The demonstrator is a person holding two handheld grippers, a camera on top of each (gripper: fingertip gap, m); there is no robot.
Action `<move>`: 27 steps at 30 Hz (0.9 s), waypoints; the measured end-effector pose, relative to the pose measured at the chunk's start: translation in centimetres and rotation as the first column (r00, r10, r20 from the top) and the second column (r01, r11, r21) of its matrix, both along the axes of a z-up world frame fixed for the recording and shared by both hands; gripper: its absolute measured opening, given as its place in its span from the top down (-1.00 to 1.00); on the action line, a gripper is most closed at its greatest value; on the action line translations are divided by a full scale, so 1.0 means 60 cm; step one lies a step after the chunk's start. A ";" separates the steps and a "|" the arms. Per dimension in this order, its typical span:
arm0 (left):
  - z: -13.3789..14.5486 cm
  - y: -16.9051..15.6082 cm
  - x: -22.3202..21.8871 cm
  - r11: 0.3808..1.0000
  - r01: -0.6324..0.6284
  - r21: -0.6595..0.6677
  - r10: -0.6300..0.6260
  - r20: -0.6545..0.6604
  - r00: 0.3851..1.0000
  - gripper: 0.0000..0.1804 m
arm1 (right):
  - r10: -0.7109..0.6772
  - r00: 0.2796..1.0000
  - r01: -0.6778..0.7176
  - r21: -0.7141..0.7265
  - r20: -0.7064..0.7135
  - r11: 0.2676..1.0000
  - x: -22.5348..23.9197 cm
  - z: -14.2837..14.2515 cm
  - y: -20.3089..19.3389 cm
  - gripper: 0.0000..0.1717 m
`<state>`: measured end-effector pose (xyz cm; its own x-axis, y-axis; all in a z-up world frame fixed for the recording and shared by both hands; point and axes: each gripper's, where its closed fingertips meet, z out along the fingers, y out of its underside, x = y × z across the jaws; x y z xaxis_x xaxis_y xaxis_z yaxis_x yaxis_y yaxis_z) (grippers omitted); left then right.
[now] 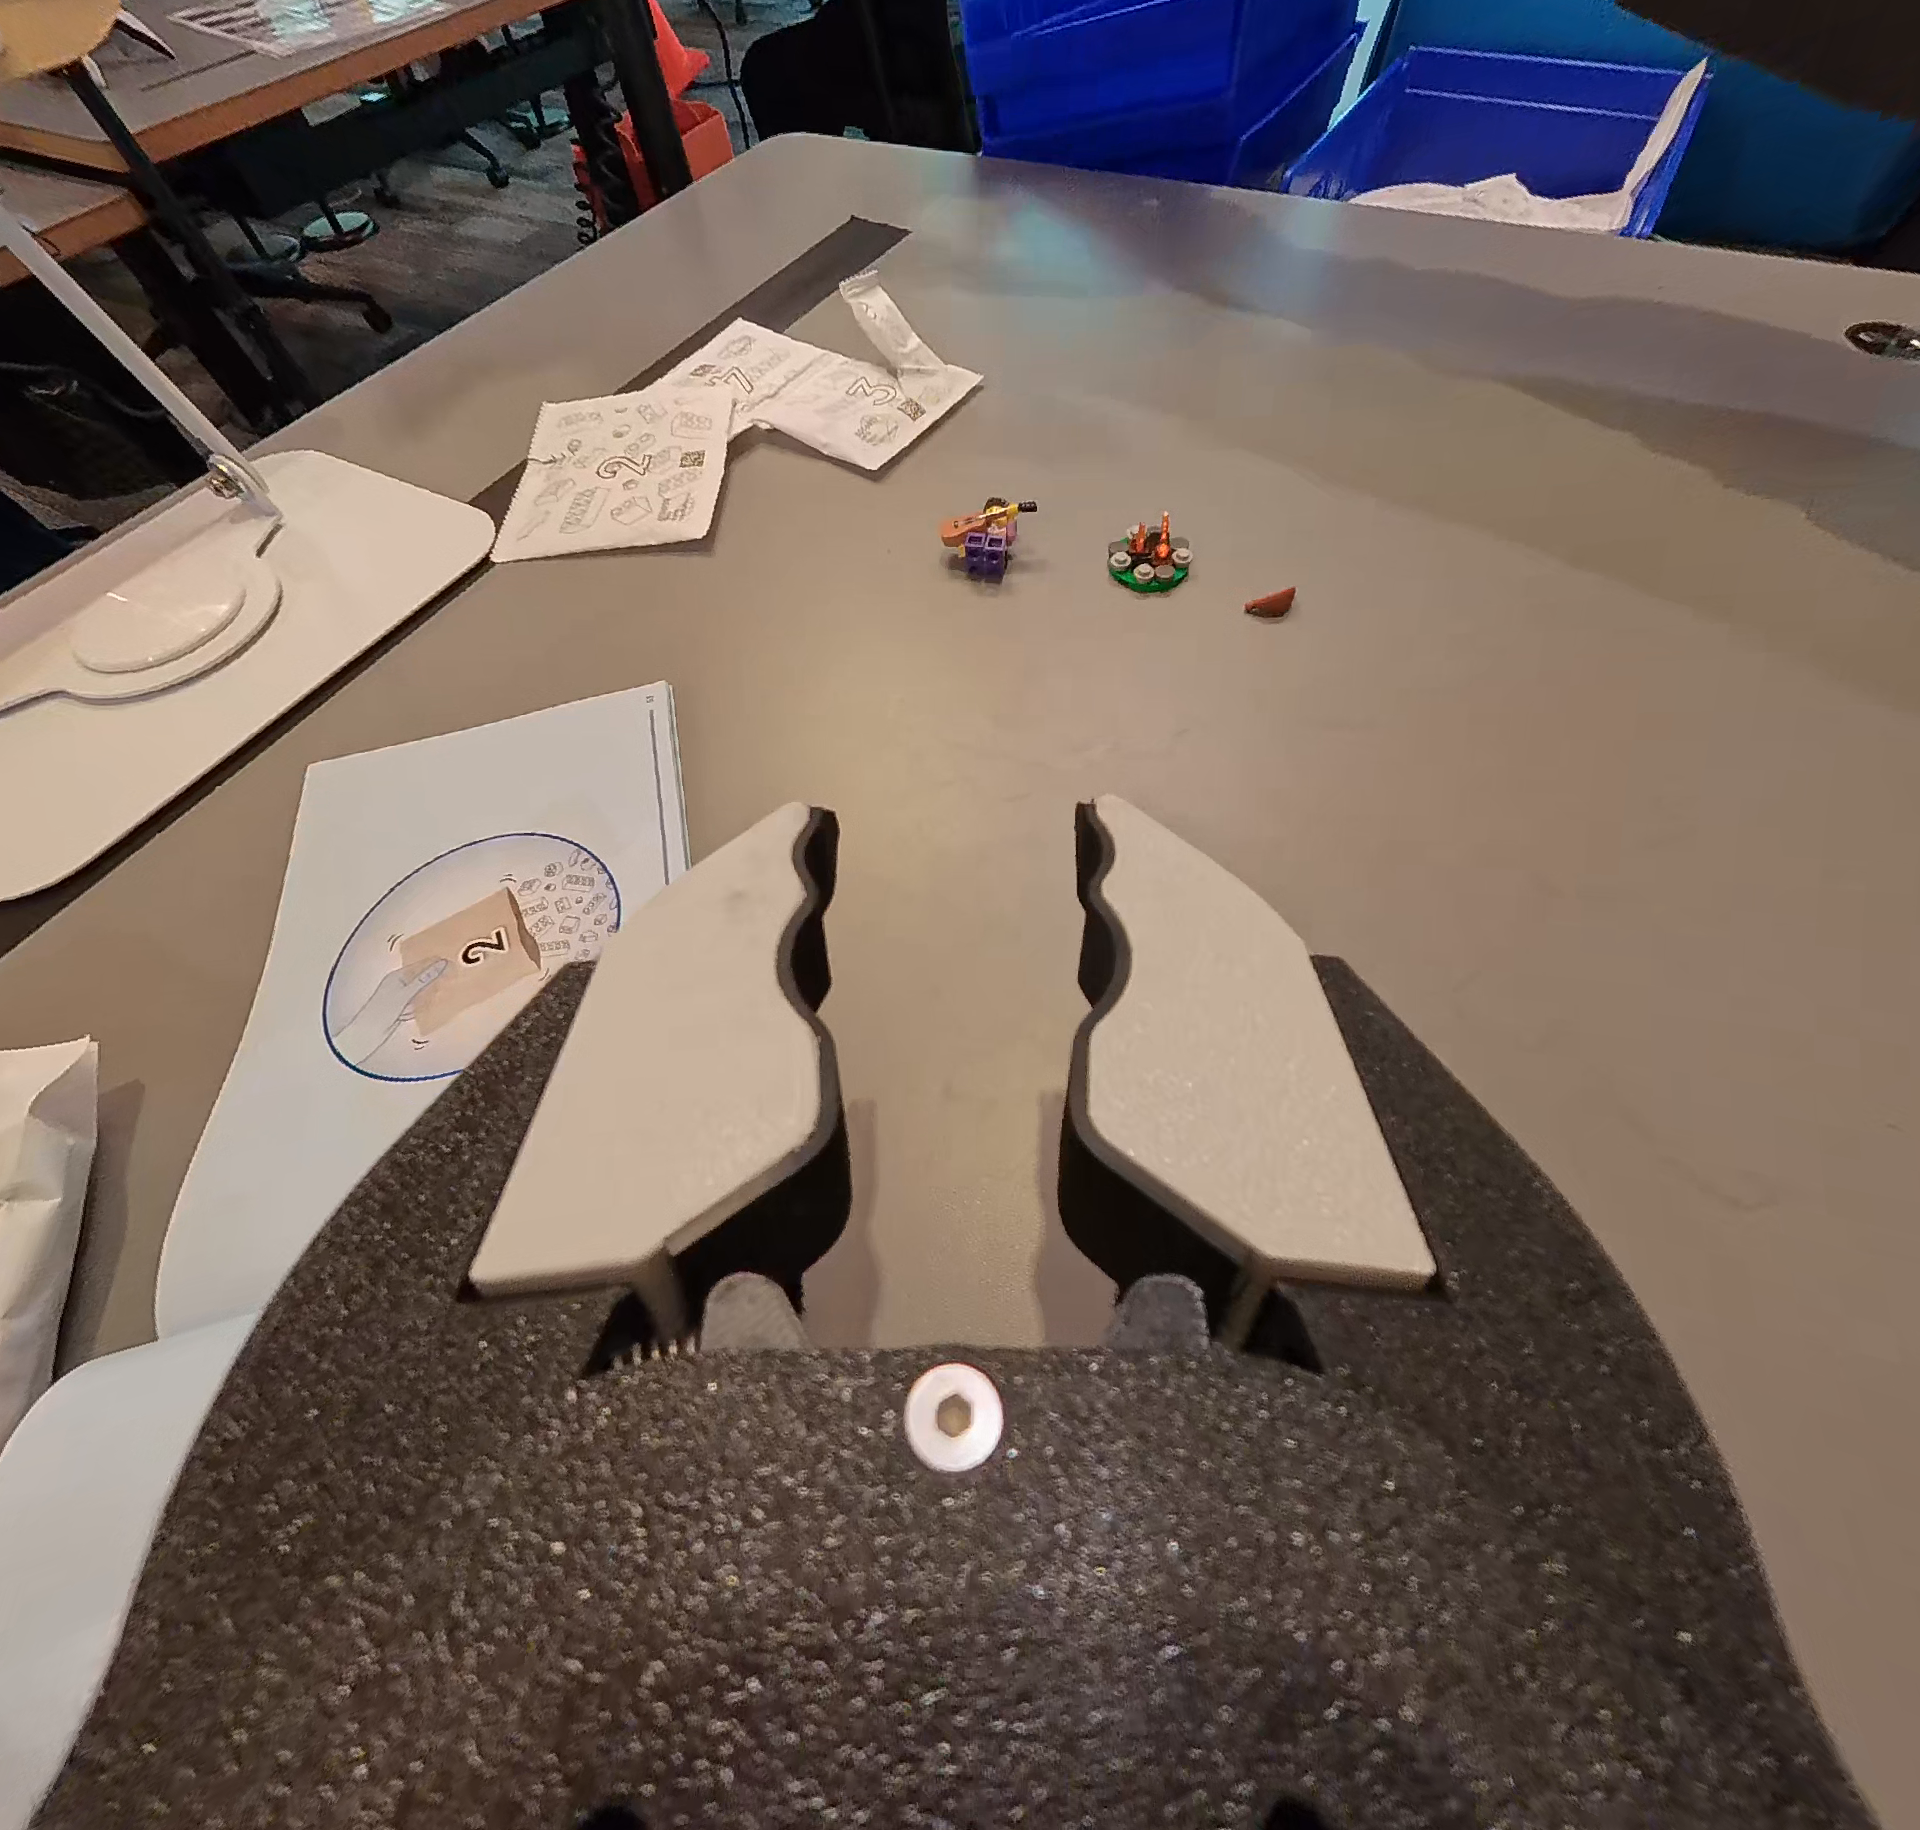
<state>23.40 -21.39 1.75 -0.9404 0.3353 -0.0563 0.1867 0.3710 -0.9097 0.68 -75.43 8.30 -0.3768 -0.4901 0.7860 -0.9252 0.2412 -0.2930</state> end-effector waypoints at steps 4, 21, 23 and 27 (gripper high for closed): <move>-0.008 -0.001 0.004 1.000 -0.002 0.019 0.003 -0.010 1.000 0.51 | -0.164 0.985 0.168 0.086 -0.047 0.982 -0.065 -0.031 -0.069 0.64; -0.020 -0.002 0.004 0.999 -0.004 0.054 0.006 -0.043 0.999 0.51 | -0.153 0.972 0.157 0.011 -0.177 0.987 -0.142 -0.078 -0.161 0.52; -0.021 -0.003 0.007 0.999 -0.008 0.053 0.011 -0.053 0.999 0.51 | -0.157 0.983 0.158 0.006 -0.099 0.987 -0.136 -0.070 -0.167 0.52; -0.022 -0.003 0.007 0.998 -0.005 0.057 0.008 -0.065 0.998 0.51 | -0.193 0.970 0.185 0.067 0.148 0.981 -0.123 -0.065 -0.175 0.65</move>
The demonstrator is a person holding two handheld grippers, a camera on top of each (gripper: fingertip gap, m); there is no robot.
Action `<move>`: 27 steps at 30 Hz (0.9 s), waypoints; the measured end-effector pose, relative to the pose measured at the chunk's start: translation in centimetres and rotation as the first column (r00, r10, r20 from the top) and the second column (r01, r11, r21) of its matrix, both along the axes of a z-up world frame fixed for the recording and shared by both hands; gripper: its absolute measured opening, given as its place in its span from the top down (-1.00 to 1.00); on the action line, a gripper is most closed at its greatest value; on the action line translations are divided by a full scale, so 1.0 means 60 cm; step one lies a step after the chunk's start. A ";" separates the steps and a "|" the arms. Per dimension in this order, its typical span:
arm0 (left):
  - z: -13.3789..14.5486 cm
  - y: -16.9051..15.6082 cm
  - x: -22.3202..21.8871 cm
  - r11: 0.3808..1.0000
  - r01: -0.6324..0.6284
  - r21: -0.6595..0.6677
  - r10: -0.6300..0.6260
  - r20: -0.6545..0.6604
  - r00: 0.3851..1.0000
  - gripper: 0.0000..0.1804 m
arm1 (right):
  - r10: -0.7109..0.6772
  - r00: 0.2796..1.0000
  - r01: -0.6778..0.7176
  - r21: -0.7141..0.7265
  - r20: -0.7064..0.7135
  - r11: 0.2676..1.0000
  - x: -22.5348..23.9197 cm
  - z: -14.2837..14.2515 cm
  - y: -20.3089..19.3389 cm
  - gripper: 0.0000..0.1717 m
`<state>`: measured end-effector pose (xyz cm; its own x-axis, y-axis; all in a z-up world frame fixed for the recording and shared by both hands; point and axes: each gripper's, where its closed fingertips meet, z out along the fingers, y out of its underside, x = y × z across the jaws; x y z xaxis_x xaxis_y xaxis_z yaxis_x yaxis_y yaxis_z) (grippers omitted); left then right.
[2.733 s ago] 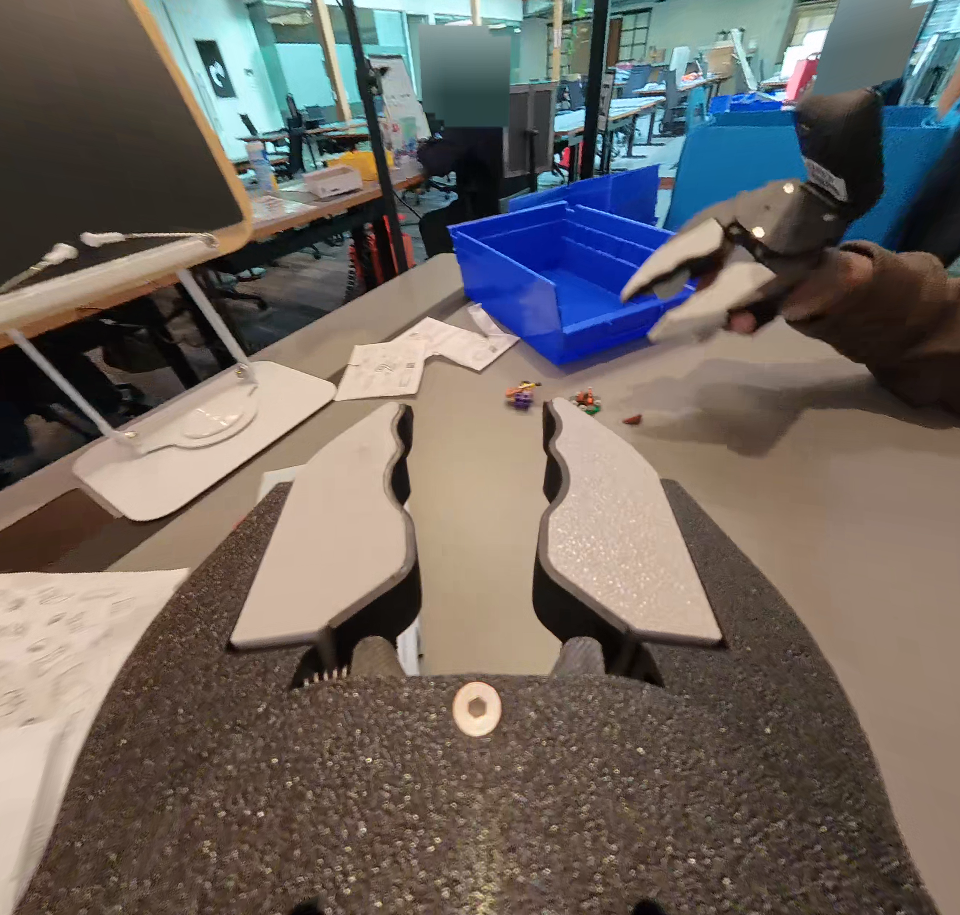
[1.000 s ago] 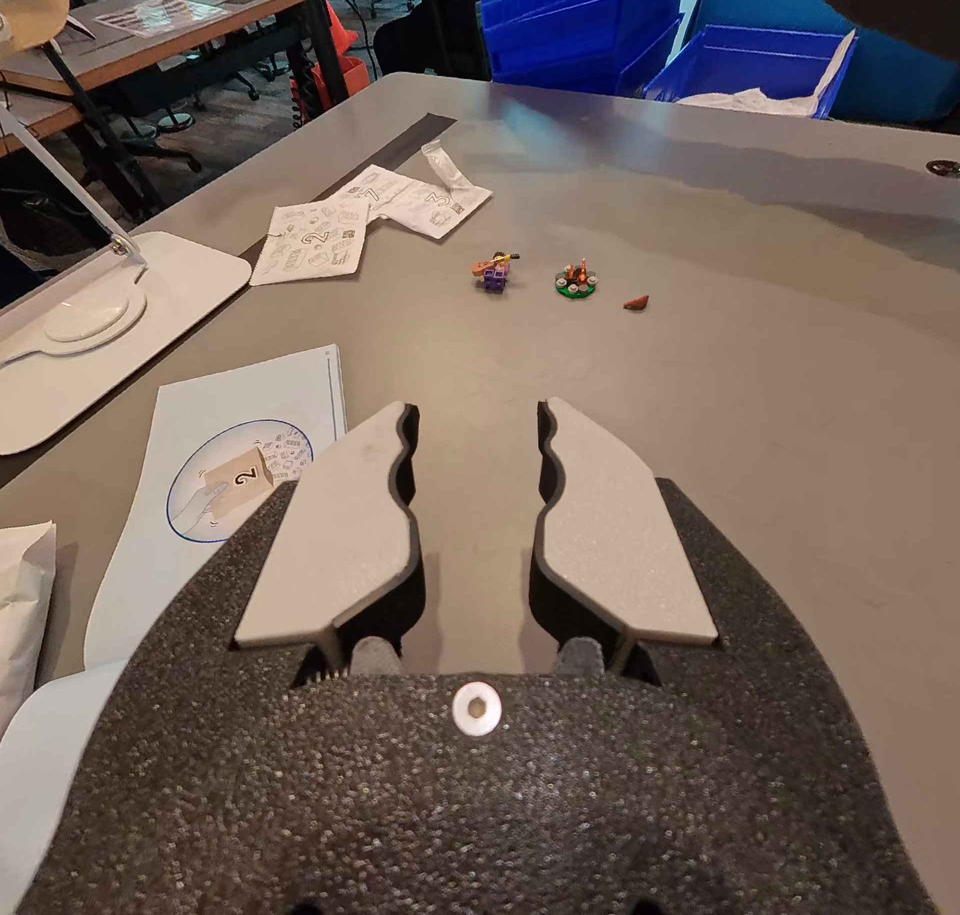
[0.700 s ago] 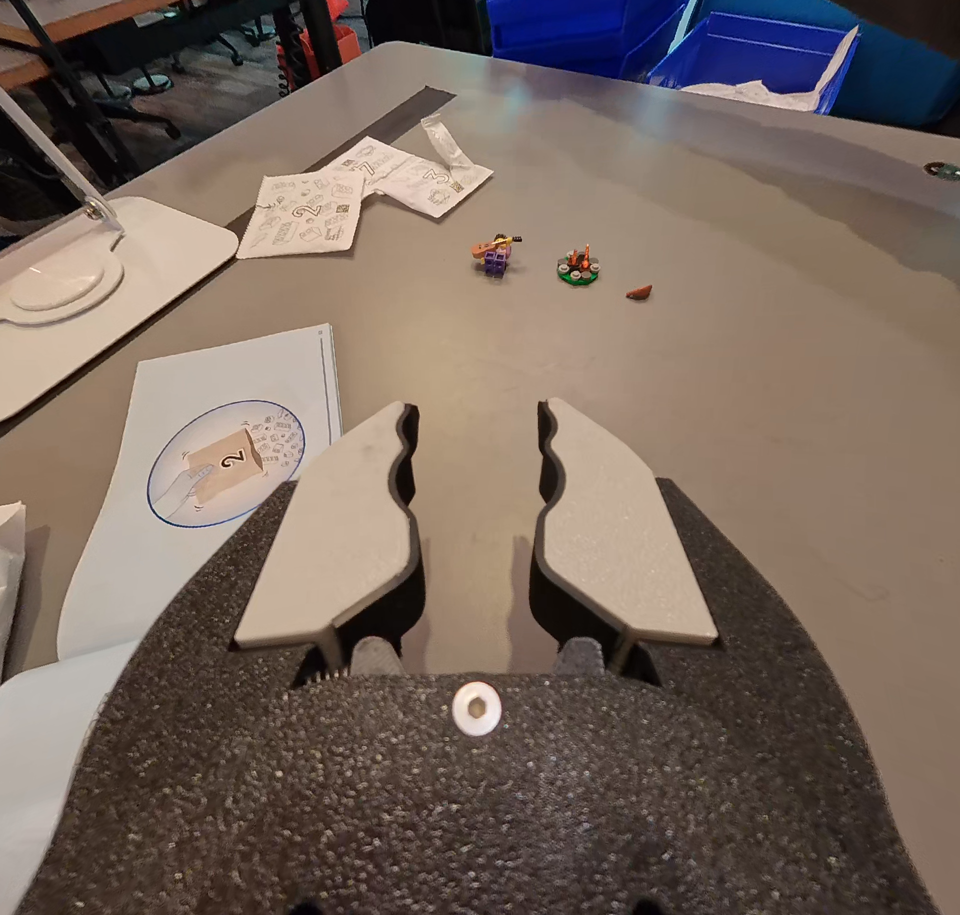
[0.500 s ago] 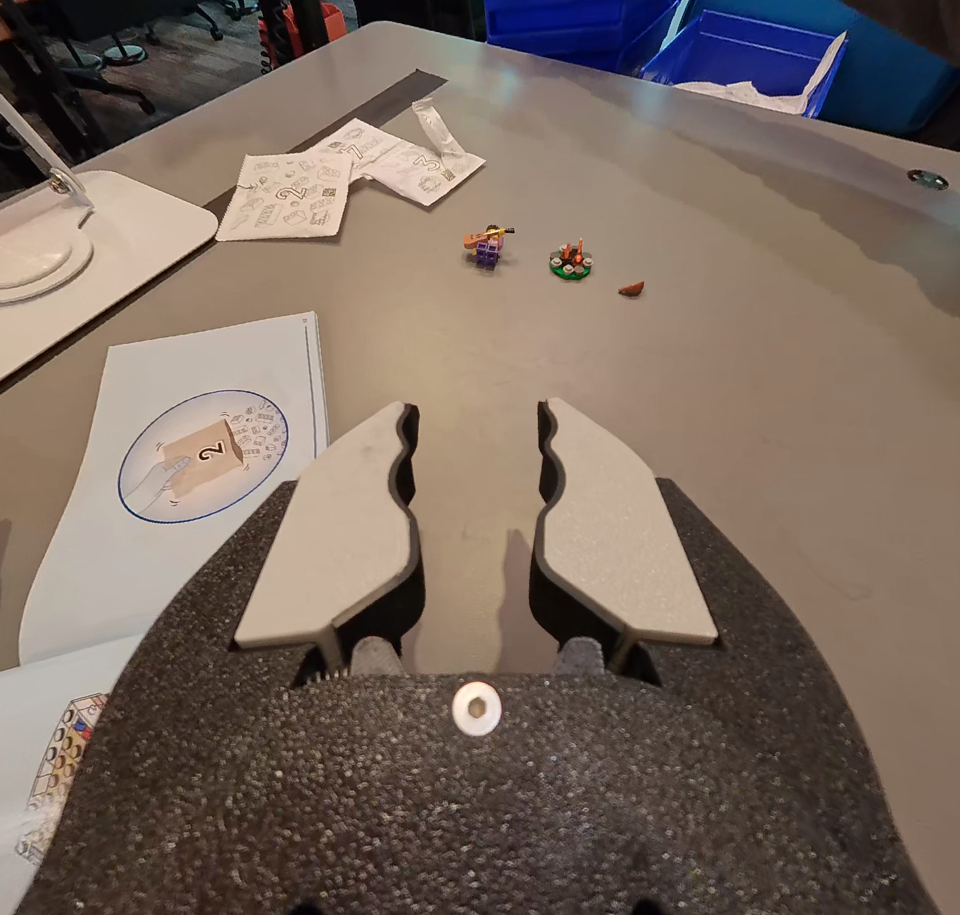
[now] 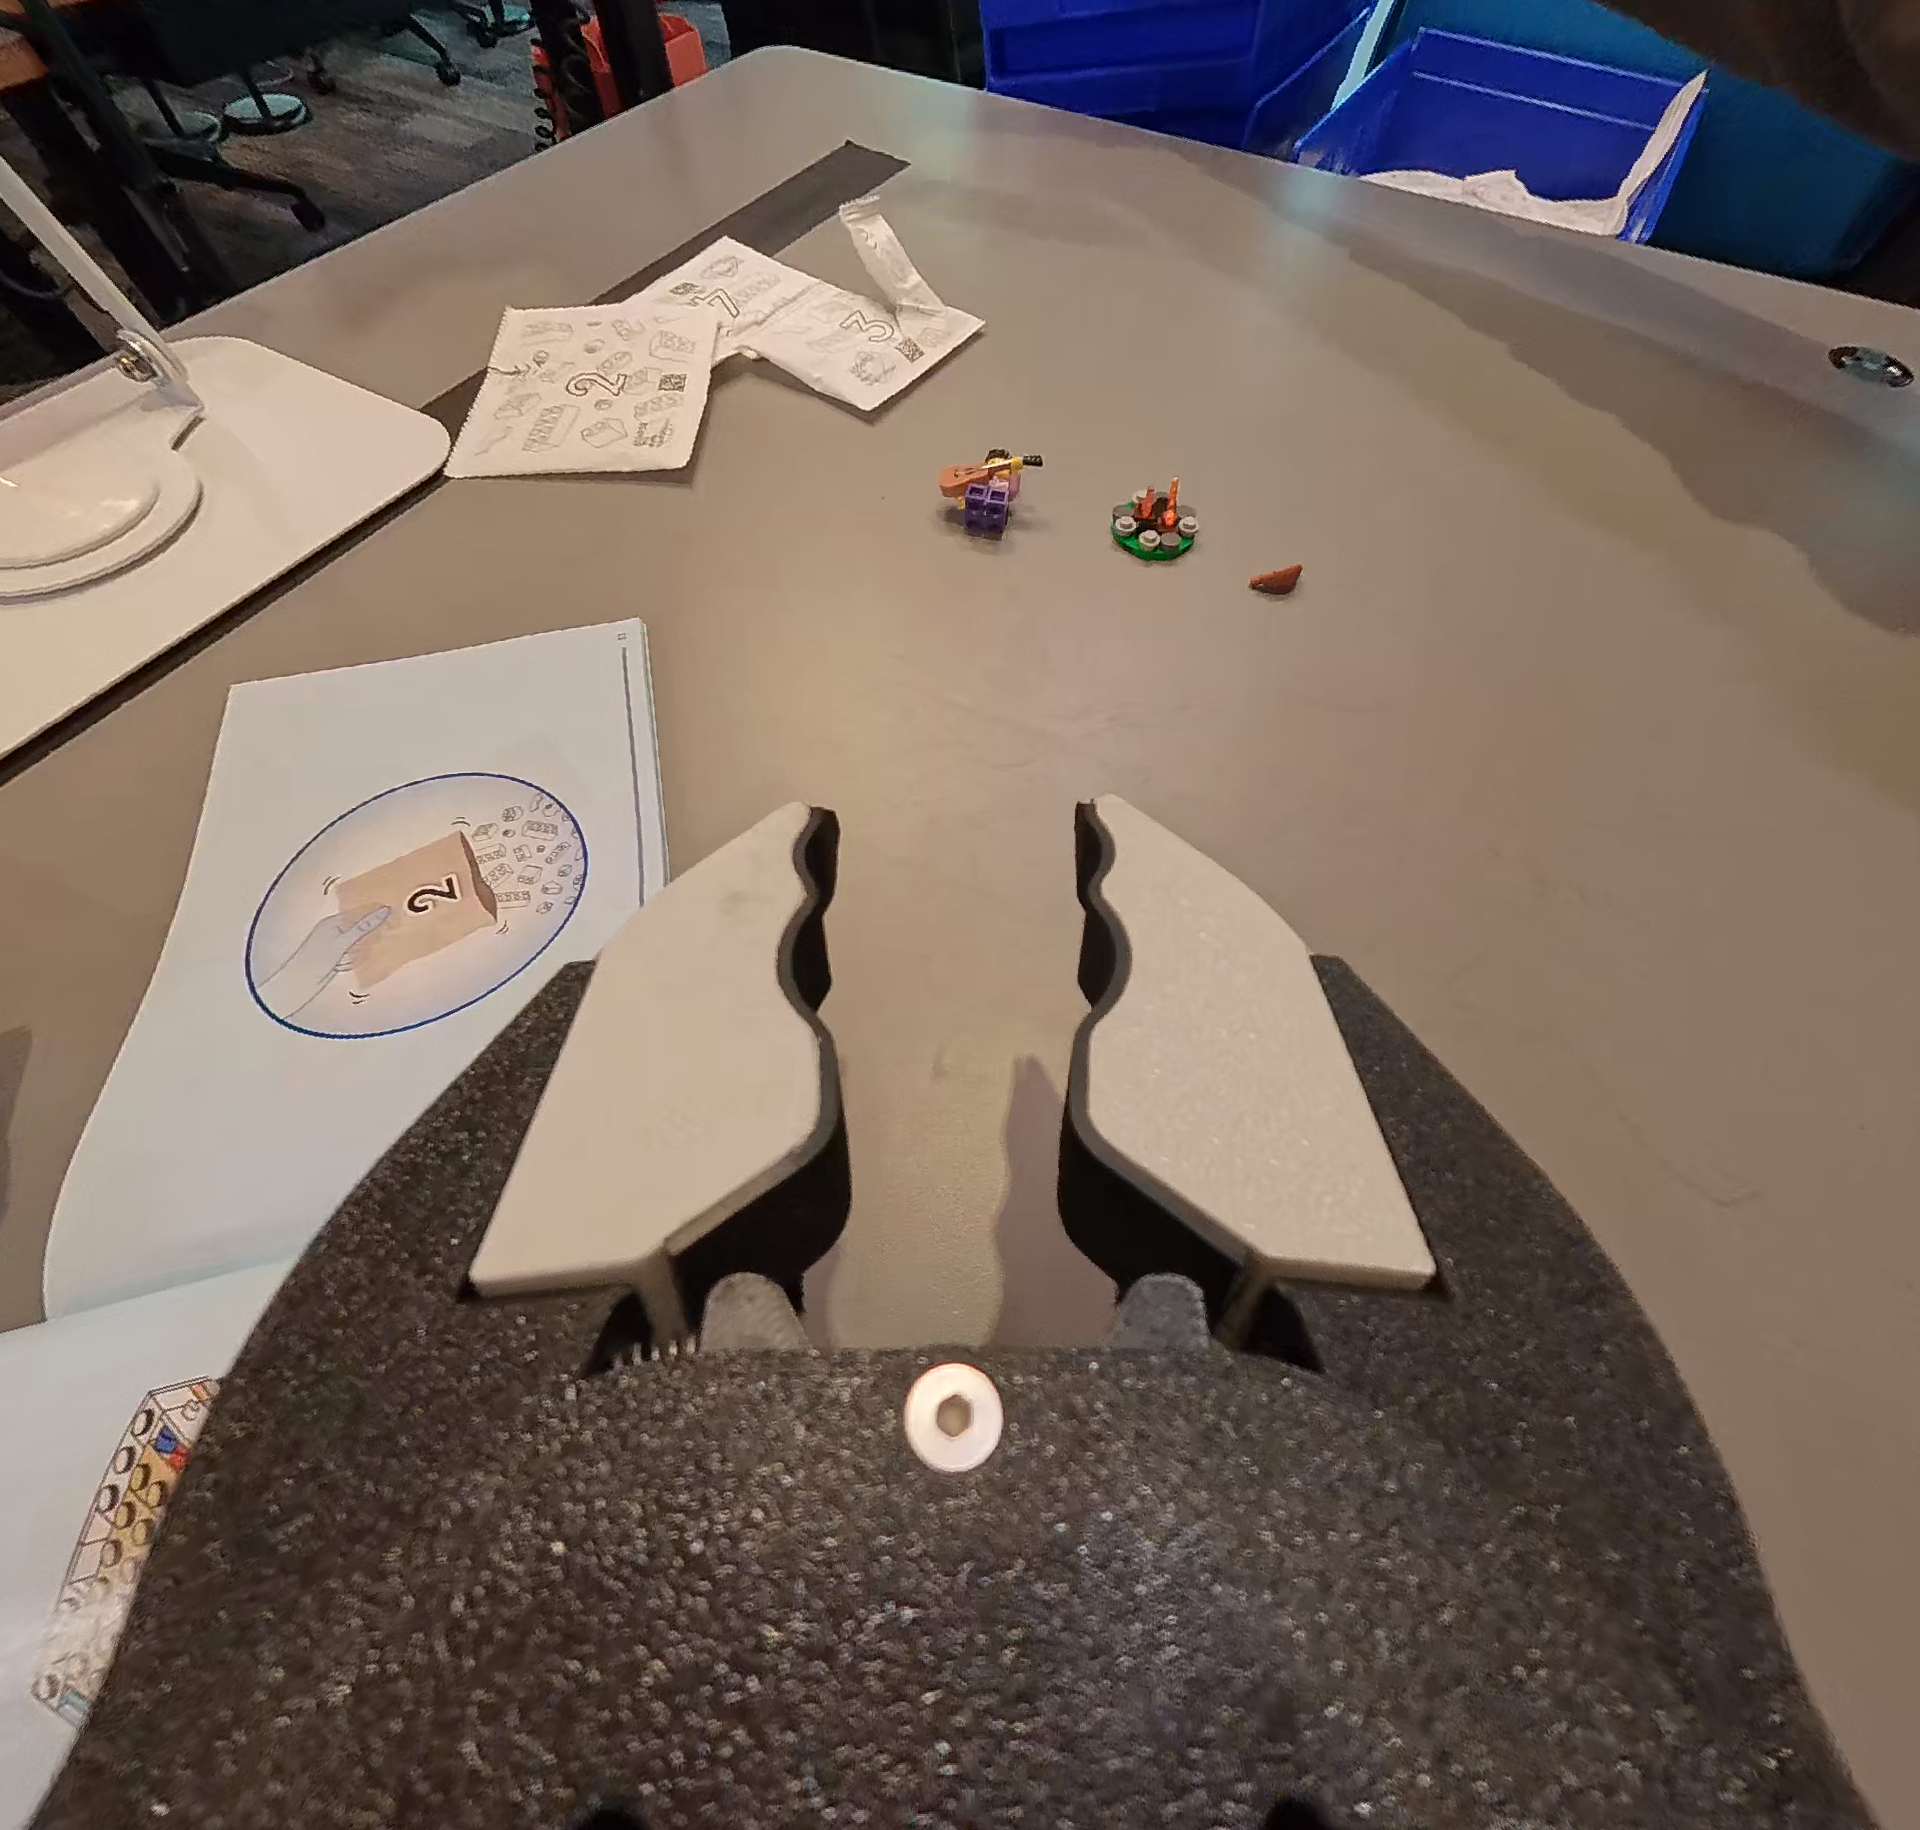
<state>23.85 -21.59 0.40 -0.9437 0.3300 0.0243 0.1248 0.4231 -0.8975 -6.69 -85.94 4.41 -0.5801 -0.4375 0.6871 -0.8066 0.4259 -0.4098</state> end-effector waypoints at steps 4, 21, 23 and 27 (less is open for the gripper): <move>0.000 0.000 -0.004 1.000 0.010 -0.002 -0.010 -0.008 1.000 0.51 | 0.029 0.972 0.013 0.175 -0.233 0.984 -0.018 -0.068 0.027 0.62; 0.036 0.008 -0.023 0.997 0.032 -0.076 -0.033 -0.008 0.999 0.51 | 0.455 0.862 -0.397 0.261 -0.222 0.880 -0.132 0.006 0.307 0.38; 0.037 0.008 -0.029 0.996 0.040 -0.080 -0.040 -0.007 0.999 0.51 | 0.449 0.864 -0.351 0.366 -0.229 0.862 -0.213 -0.016 0.344 0.35; 0.037 0.008 -0.039 0.995 0.055 -0.084 -0.054 0.006 0.999 0.51 | 0.483 0.859 -0.338 0.522 -0.169 0.783 -0.356 -0.067 0.413 0.24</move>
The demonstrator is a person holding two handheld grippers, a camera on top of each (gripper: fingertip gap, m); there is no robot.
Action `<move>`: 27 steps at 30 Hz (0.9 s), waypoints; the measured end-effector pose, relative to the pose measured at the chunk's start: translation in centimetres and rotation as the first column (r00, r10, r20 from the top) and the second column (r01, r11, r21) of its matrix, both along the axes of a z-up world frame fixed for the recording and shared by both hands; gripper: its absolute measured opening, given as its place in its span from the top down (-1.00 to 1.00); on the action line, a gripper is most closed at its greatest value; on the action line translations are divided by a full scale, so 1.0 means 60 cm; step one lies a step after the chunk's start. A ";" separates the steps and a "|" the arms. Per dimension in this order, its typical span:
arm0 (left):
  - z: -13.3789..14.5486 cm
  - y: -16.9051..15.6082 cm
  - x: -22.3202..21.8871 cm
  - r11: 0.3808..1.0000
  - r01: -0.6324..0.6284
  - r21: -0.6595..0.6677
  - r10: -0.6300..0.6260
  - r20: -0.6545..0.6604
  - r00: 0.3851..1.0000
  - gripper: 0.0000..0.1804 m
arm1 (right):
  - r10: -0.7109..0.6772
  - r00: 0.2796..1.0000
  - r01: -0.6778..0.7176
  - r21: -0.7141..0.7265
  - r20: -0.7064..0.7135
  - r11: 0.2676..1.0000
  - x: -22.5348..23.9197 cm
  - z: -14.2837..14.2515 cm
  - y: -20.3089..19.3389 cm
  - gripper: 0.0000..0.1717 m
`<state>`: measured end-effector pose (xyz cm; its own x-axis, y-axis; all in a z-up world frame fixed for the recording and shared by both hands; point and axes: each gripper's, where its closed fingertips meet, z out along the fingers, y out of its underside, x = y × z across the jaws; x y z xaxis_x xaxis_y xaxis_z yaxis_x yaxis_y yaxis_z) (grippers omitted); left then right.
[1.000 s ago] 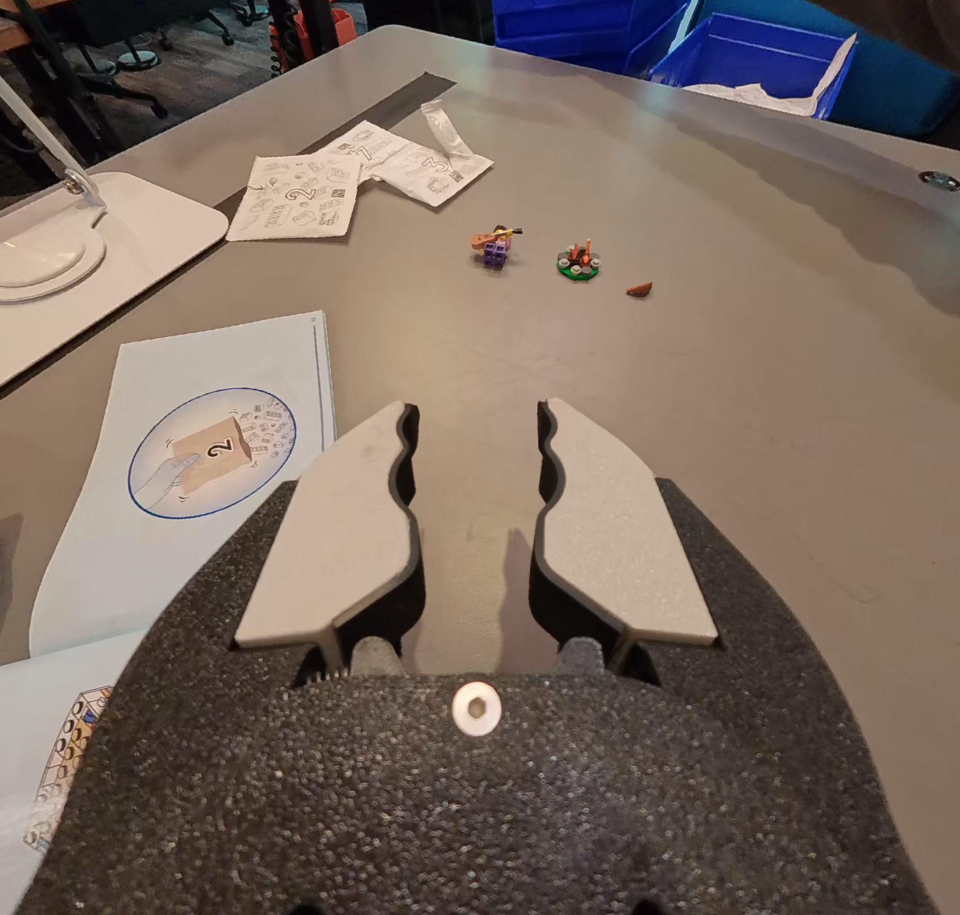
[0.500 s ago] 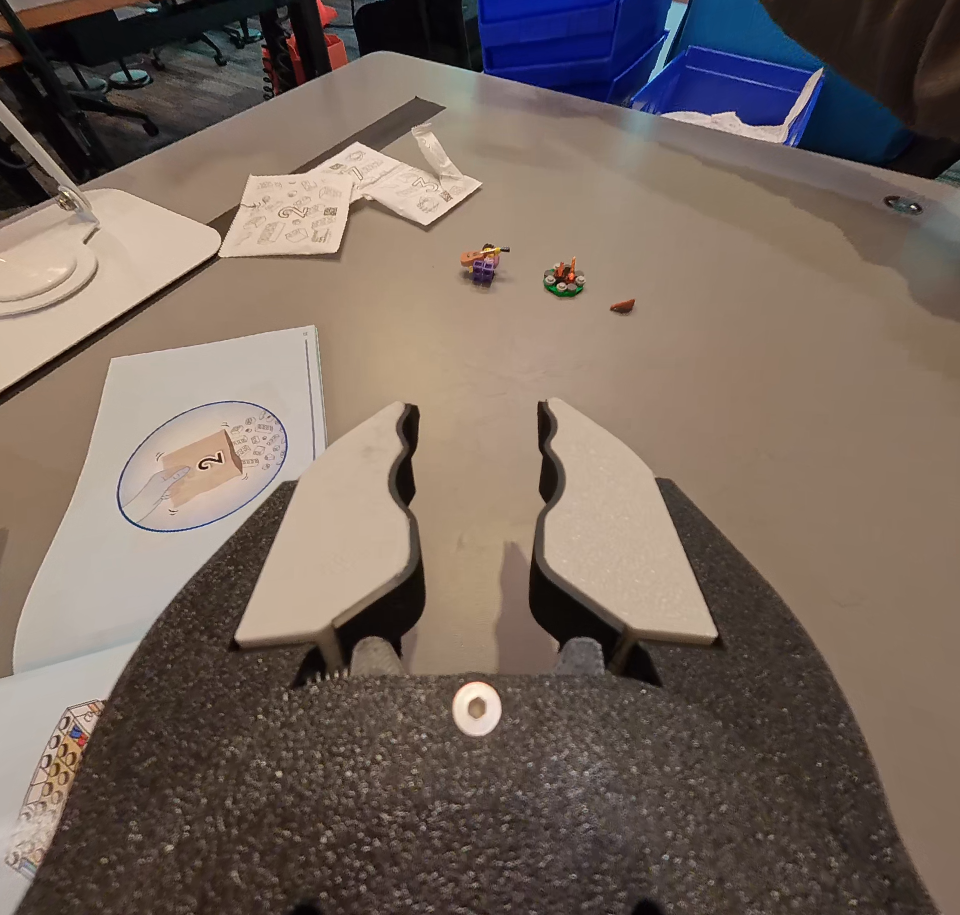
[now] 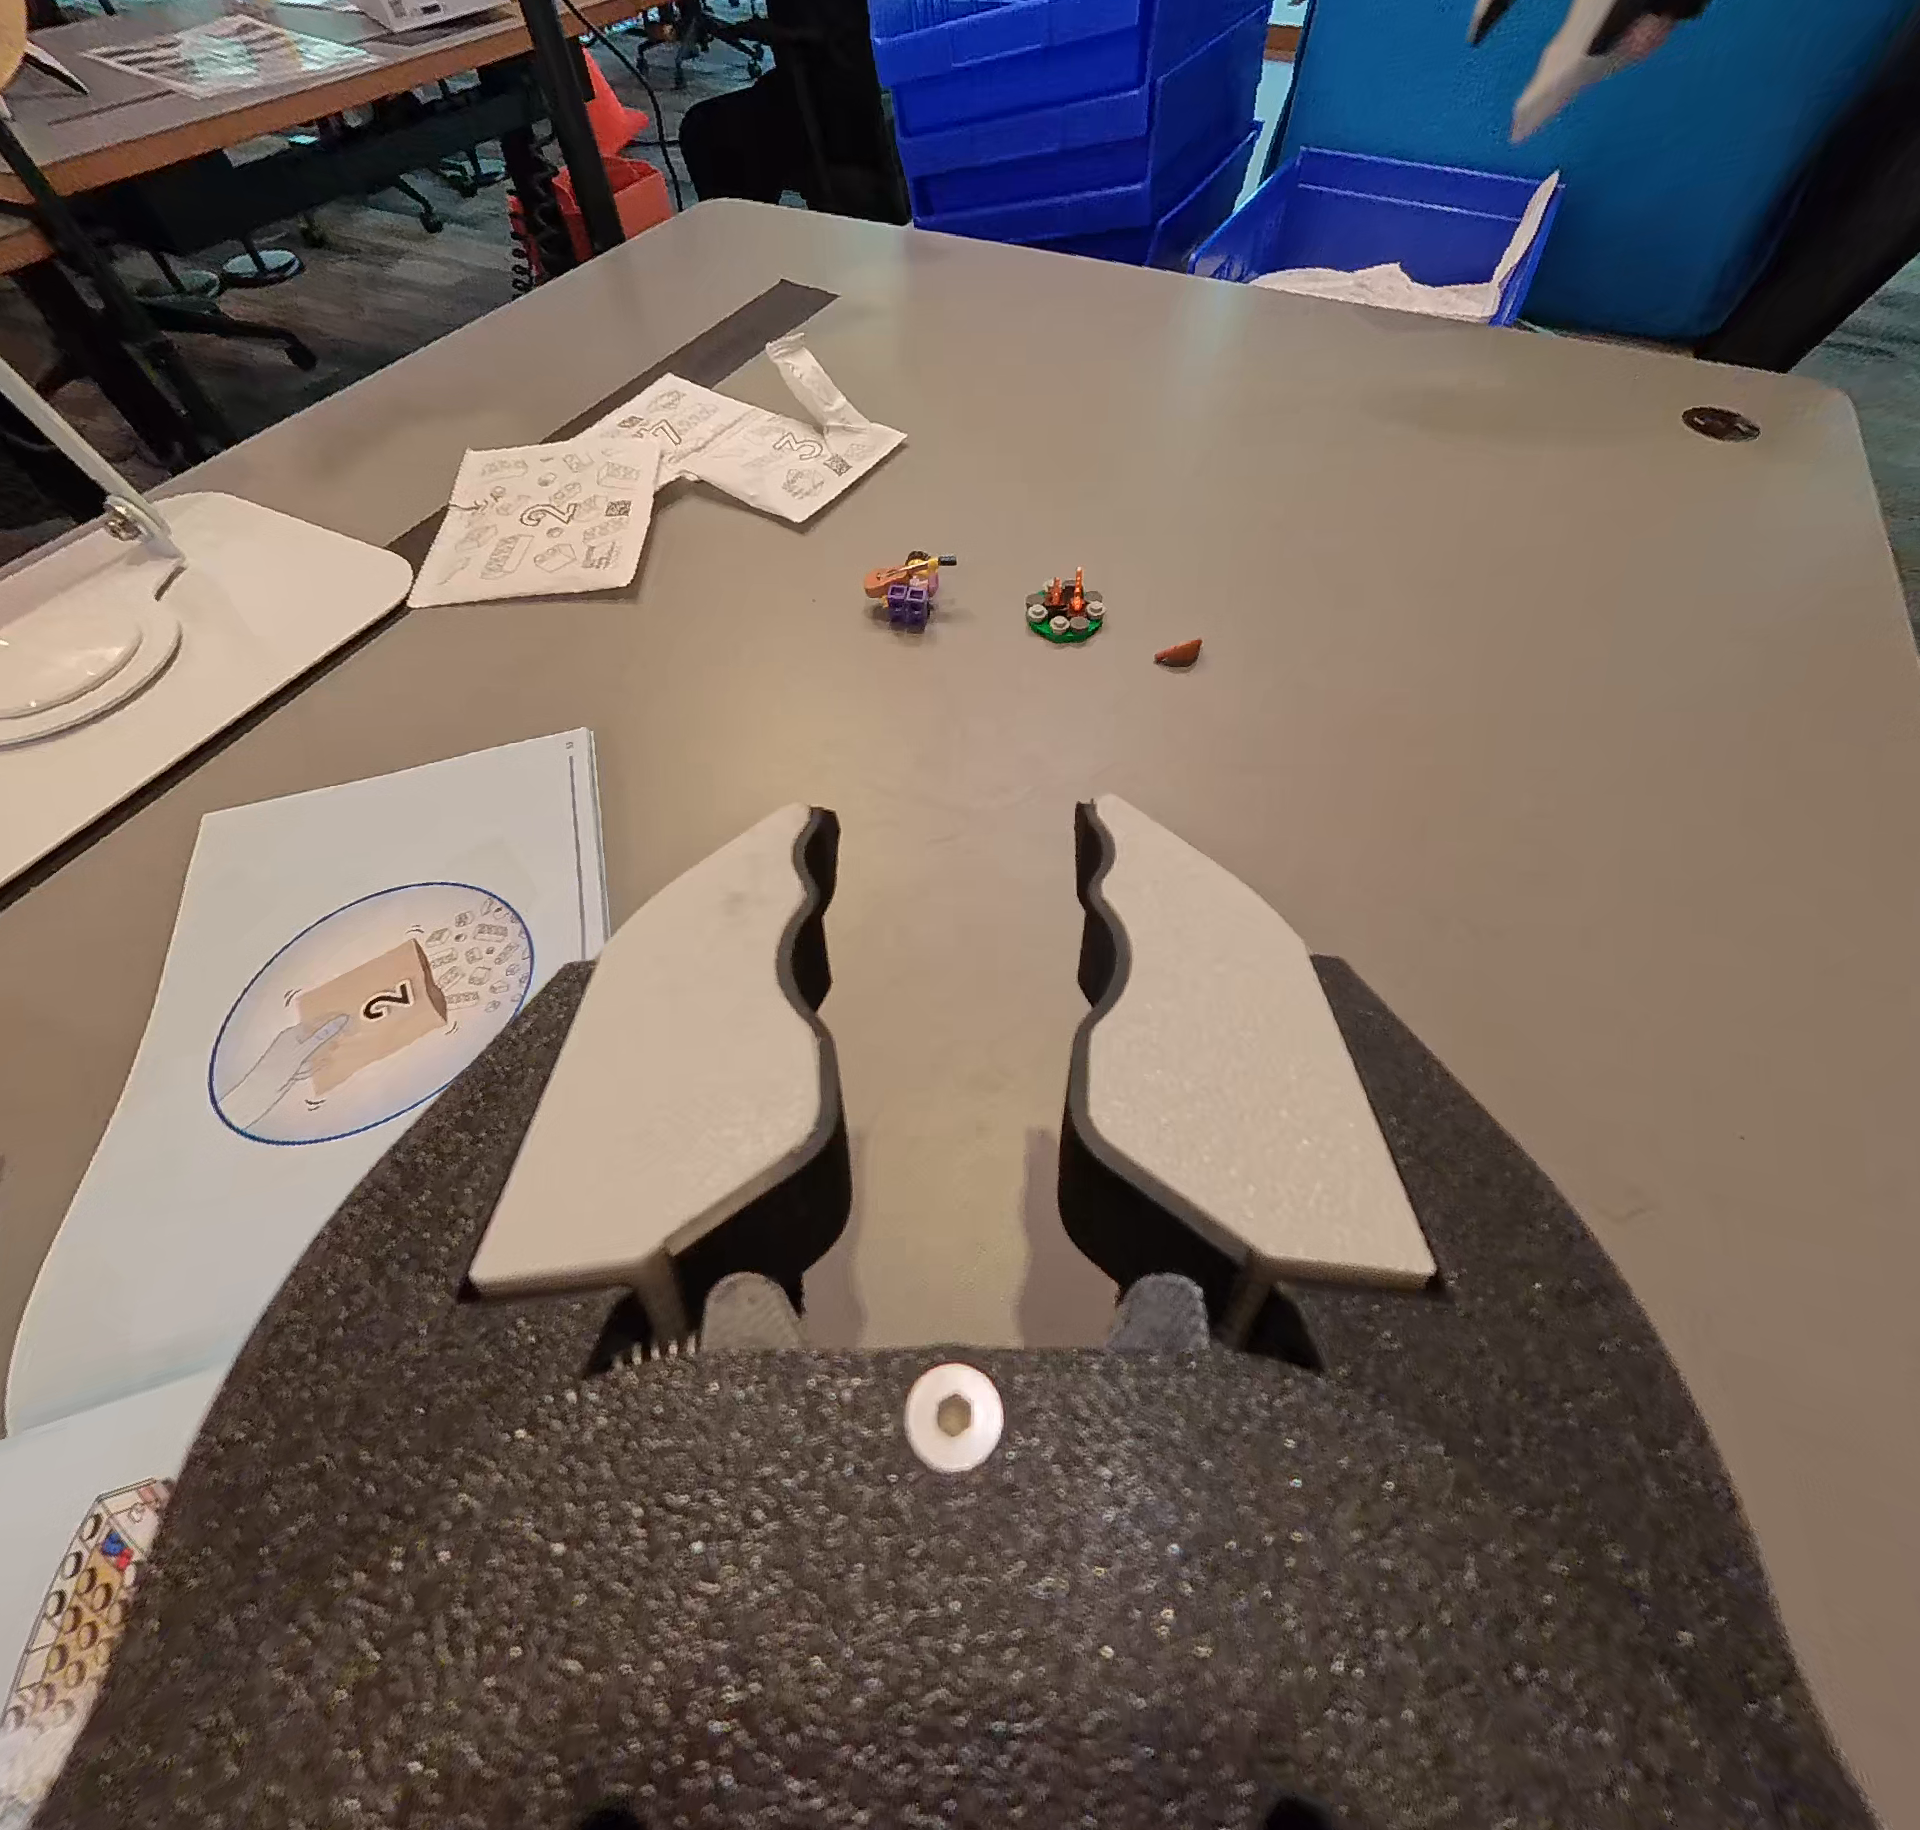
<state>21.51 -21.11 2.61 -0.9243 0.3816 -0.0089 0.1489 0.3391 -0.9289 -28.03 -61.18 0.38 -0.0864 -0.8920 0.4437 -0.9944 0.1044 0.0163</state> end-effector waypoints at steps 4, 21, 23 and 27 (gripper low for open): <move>-0.002 -0.001 -0.008 1.000 0.011 -0.002 -0.011 0.016 1.000 0.51 | -0.006 0.999 0.009 0.108 -0.035 0.994 -0.105 -0.065 0.051 0.19; -0.028 0.002 -0.008 1.000 -0.016 -0.004 0.016 0.030 0.999 0.52 | 0.228 0.947 -0.255 -0.100 -0.225 0.962 -0.158 -0.192 0.012 0.86; -0.028 0.002 -0.006 1.000 -0.019 -0.004 0.019 0.025 0.999 0.52 | 0.271 0.933 -0.298 -0.089 -0.236 0.950 -0.159 -0.191 0.018 0.87; -0.033 0.001 -0.005 1.000 -0.018 0.005 0.017 0.020 1.000 0.52 | 0.262 0.943 -0.288 -0.105 -0.206 0.952 -0.163 -0.168 0.029 0.86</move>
